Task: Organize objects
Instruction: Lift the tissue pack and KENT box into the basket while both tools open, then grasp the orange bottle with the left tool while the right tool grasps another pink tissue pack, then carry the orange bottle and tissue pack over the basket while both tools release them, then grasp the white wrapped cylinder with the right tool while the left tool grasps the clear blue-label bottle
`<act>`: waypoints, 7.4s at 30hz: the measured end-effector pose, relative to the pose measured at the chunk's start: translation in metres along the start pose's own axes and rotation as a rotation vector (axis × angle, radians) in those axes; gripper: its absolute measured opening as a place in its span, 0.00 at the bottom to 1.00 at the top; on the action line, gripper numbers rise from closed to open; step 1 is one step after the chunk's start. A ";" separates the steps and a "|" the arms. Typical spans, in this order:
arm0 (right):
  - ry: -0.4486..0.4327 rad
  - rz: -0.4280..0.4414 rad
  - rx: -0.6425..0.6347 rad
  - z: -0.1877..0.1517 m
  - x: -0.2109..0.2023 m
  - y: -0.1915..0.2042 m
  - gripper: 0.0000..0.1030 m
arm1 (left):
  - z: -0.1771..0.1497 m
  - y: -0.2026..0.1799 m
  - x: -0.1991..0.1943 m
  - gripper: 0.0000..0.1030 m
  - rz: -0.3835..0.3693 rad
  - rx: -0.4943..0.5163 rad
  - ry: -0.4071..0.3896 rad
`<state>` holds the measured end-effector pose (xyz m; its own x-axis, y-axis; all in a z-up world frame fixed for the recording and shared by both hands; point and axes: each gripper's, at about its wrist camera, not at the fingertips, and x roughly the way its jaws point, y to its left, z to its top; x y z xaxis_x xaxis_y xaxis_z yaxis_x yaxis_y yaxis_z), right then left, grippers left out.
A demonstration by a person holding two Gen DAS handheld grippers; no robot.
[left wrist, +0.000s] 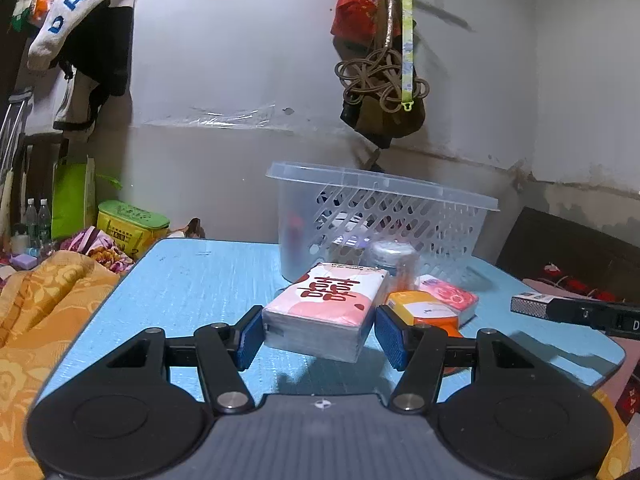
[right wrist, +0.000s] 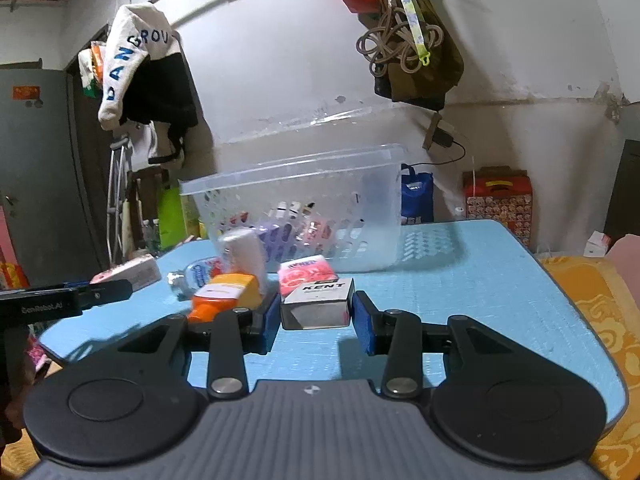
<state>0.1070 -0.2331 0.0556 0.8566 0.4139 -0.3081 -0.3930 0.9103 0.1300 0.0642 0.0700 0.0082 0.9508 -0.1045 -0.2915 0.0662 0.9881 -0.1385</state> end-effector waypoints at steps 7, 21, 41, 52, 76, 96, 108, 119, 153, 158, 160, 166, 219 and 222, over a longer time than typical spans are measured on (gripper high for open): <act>-0.007 0.024 0.009 0.001 -0.002 0.002 0.41 | 0.009 -0.005 -0.008 0.61 0.000 0.015 -0.010; -0.062 0.077 -0.014 0.030 -0.009 0.002 0.41 | 0.048 -0.018 -0.021 0.61 -0.045 0.024 -0.043; -0.056 0.050 -0.137 0.142 0.068 0.014 0.41 | 0.153 -0.016 0.060 0.61 -0.072 -0.025 -0.040; 0.059 -0.031 -0.157 0.159 0.157 0.003 0.60 | 0.176 -0.030 0.164 0.74 0.006 -0.023 0.108; 0.028 -0.095 0.104 -0.028 0.007 -0.030 1.00 | -0.003 -0.051 0.058 1.00 -0.158 -0.025 0.149; 0.117 -0.072 0.013 -0.009 0.047 -0.005 1.00 | -0.017 -0.042 0.062 0.53 -0.064 0.047 0.203; 0.272 -0.028 -0.083 0.020 0.112 0.023 0.95 | -0.020 -0.018 0.048 0.54 -0.064 0.030 0.179; 0.267 0.002 -0.021 0.016 0.112 0.011 0.57 | -0.021 -0.017 0.056 0.52 -0.032 0.045 0.155; 0.070 0.006 -0.061 0.015 0.032 0.014 0.57 | -0.012 -0.011 0.012 0.52 -0.057 -0.018 0.052; 0.060 0.020 -0.023 0.019 0.027 0.009 0.57 | -0.005 -0.015 0.012 0.52 -0.082 -0.025 0.053; 0.030 0.025 -0.016 0.028 0.020 0.010 0.57 | 0.000 -0.015 0.011 0.52 -0.084 -0.026 0.044; -0.058 0.046 -0.042 0.074 0.009 0.017 0.57 | 0.048 -0.017 0.014 0.52 -0.138 -0.022 -0.010; 0.263 0.111 0.009 0.032 0.163 0.062 0.51 | 0.035 0.050 0.104 0.98 -0.034 -0.073 0.222; 0.242 0.134 0.042 0.031 0.145 0.048 0.50 | 0.032 0.039 0.106 0.98 -0.037 -0.015 0.235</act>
<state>0.2224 -0.1293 0.0463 0.6911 0.5210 -0.5010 -0.4788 0.8492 0.2226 0.1774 0.1011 0.0023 0.8513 -0.1658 -0.4978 0.0939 0.9816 -0.1665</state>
